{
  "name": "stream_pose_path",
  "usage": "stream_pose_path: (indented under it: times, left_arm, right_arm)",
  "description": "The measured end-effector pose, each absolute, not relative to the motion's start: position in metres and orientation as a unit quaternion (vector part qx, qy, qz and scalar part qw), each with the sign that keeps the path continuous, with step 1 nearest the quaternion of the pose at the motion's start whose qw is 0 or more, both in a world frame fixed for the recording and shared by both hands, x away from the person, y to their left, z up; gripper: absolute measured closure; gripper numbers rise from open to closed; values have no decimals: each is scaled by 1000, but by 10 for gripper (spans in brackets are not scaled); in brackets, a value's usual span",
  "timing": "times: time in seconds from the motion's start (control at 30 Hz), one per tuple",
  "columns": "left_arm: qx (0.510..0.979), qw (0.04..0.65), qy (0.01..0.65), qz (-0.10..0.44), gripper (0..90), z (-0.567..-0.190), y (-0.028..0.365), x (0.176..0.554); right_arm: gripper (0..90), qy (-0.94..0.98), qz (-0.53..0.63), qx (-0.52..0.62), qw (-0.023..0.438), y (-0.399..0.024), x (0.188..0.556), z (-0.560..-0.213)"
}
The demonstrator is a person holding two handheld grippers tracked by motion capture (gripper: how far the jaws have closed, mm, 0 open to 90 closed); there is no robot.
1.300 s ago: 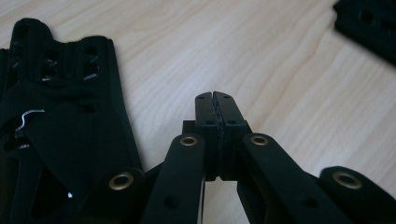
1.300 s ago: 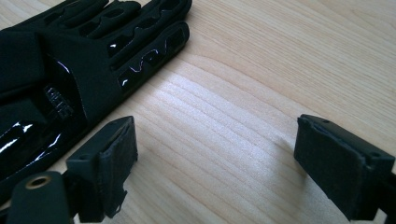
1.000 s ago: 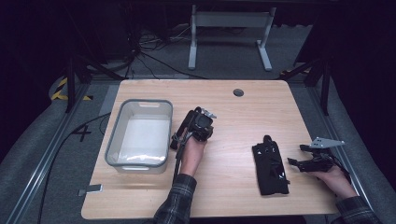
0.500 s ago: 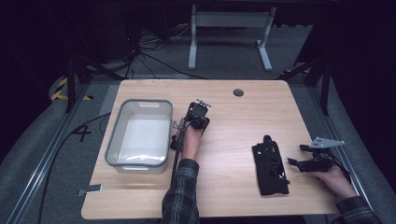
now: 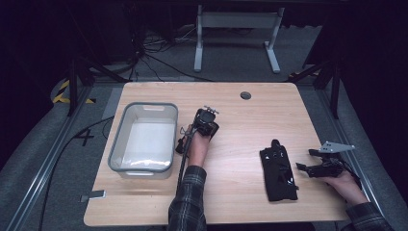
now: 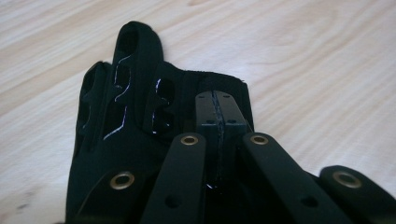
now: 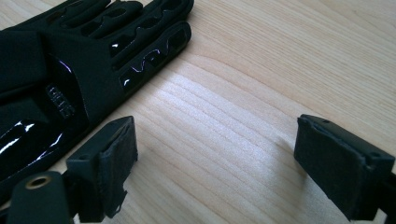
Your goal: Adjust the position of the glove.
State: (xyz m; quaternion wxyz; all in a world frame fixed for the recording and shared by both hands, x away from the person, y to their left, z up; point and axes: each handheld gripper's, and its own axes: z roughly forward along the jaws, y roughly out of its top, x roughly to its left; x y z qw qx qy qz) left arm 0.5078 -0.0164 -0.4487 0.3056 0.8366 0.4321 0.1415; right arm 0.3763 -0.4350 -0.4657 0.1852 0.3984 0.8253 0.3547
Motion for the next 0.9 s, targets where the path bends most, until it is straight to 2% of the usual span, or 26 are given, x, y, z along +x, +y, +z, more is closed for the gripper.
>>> stream_pose_path:
  times: [0.6, 0.9]
  left_arm:
    - [864, 357, 348, 69, 900, -453, -77, 457]
    - [875, 349, 328, 69, 900, -446, -84, 450]
  right_arm:
    - [137, 825, 355, 398, 185, -435, 376, -466]
    - [138, 826, 355, 397, 185, -435, 376, -466]
